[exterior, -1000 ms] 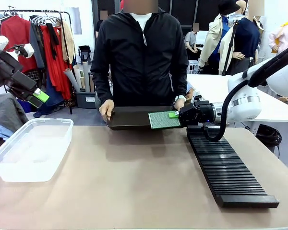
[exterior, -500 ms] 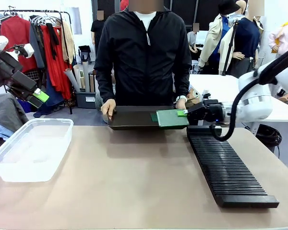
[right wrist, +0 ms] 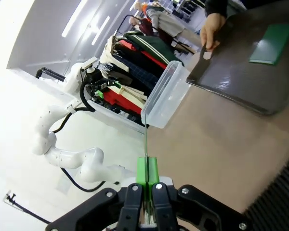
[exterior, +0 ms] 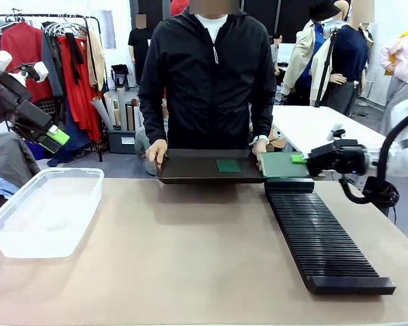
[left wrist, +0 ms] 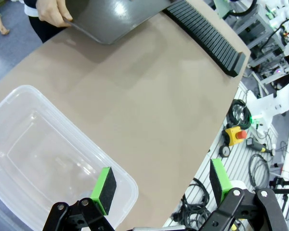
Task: Sort PCBs into racks and boxes based on the side picked up.
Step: If the short side of the Blank PCB is picked up, insert it into the PCB Rack ; if the long side is picked up, place it in the Organizing box.
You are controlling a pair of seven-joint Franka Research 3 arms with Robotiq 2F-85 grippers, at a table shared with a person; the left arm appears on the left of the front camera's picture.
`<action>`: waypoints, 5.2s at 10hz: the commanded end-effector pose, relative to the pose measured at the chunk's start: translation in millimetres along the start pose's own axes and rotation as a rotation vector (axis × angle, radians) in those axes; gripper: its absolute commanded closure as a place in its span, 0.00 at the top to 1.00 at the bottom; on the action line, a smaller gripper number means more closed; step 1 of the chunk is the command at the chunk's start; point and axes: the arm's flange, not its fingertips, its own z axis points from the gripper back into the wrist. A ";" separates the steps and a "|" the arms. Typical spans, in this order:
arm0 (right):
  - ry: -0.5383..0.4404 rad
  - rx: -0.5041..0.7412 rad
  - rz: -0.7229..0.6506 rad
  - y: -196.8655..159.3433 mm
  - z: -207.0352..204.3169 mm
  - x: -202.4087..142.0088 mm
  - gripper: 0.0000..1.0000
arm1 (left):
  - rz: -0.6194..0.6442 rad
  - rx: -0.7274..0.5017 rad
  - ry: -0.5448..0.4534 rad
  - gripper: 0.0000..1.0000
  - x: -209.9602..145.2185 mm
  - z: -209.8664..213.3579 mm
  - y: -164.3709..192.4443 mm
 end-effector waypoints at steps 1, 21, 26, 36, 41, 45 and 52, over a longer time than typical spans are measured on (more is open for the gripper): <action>0.038 -0.018 0.141 10.4 26.9 -19.3 0.00 | -0.005 -0.005 -0.004 1.00 0.3 1.1 -0.9; 0.117 -0.065 0.572 -91.5 98.3 -97.4 0.00 | -0.005 -0.005 -0.004 1.00 0.3 1.1 -0.9; 0.083 -0.087 0.519 -93.9 99.4 -86.8 0.00 | -0.005 -0.005 -0.004 1.00 0.3 1.1 -0.9; 0.049 -0.001 0.707 -96.4 106.7 -105.5 0.00 | -0.005 -0.005 -0.004 1.00 0.3 1.1 -0.9; 0.099 -0.034 0.798 -103.0 99.1 -116.6 0.00 | -0.005 -0.005 -0.004 1.00 0.3 1.1 -0.9; 0.096 -0.049 0.810 -111.6 88.6 -130.5 0.00 | -0.005 -0.005 -0.004 1.00 0.3 1.1 -0.9; 0.024 -0.048 0.867 -132.7 102.8 -146.6 0.00 | -0.005 -0.005 -0.004 1.00 0.3 1.1 -0.9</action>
